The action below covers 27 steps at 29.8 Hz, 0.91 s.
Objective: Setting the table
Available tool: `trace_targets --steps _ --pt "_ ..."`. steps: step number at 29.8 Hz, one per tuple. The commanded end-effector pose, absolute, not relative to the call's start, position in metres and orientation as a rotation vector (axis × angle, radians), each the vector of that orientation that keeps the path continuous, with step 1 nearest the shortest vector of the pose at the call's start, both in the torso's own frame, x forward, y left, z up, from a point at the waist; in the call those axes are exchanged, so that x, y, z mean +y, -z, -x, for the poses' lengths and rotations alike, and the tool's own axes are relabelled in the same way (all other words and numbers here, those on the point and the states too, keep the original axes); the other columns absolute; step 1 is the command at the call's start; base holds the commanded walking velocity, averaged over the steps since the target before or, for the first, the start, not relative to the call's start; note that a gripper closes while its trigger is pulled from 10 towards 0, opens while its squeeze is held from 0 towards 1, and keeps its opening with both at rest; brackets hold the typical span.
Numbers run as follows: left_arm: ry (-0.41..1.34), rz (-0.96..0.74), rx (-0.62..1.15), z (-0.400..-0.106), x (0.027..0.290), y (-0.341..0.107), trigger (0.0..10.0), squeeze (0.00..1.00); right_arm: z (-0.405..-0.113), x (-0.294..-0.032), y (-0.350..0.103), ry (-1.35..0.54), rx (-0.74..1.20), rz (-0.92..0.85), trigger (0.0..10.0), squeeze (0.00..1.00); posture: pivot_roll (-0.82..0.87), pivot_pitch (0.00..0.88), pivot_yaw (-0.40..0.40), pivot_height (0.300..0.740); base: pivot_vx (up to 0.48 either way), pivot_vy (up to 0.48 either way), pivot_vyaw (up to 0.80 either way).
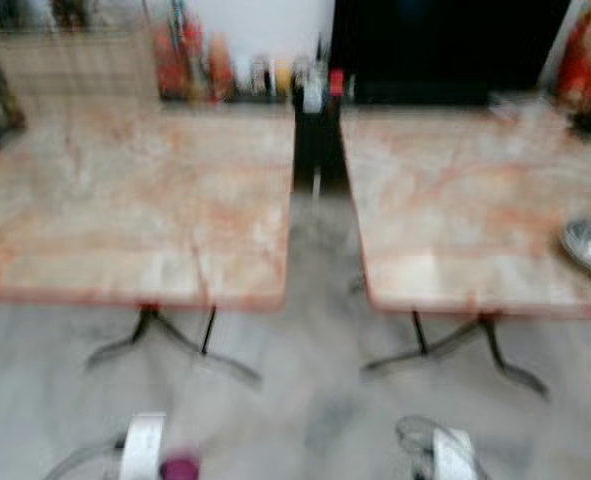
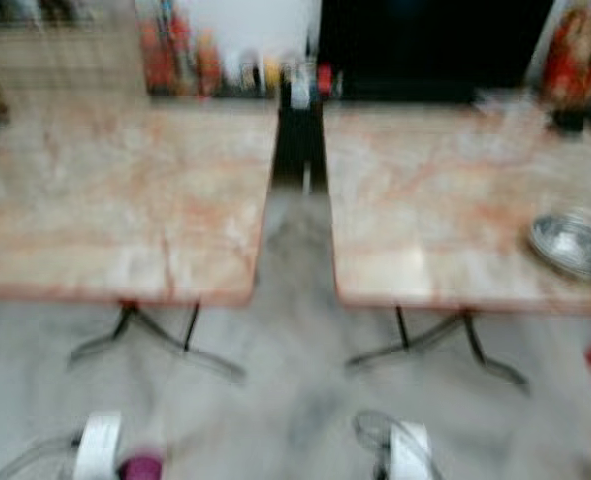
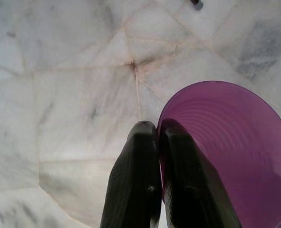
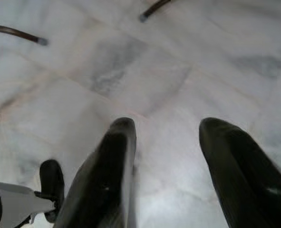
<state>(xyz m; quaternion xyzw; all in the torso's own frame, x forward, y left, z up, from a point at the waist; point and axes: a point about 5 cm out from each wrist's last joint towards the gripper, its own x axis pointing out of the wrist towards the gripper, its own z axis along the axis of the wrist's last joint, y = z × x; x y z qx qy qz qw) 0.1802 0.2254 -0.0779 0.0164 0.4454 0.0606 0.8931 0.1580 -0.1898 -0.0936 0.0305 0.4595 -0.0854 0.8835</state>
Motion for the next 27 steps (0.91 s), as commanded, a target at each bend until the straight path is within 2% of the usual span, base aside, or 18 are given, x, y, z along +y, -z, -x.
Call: trace_targets --steps 1,6,18,27 --pt "-0.121 -0.025 0.915 -0.1848 0.2214 0.0767 10.0 0.00 -0.1588 -0.1969 0.0923 0.194 0.953 -0.050 10.0 0.00 0.03 0.000 -0.003 0.728 0.000 -0.352 0.54" --pt "-0.127 -0.022 0.912 -0.1856 0.2216 0.0762 10.0 0.00 -0.1583 -0.1967 0.0925 0.210 0.952 -0.073 10.0 0.00 0.03 0.000 -0.006 0.728 0.000 -0.347 0.20" --pt "-0.144 0.010 0.897 -0.1859 0.2203 0.0761 10.0 0.00 -0.1605 -0.1973 0.0915 0.209 0.945 -0.079 10.0 0.00 0.03 0.000 -0.007 0.728 0.000 0.000 0.00" --pt "-0.142 0.004 0.904 -0.1859 0.2199 0.0764 10.0 0.00 -0.1605 -0.1953 0.0919 0.194 0.951 -0.072 10.0 0.00 0.03 0.000 -0.007 0.728 0.408 0.000 0.00"
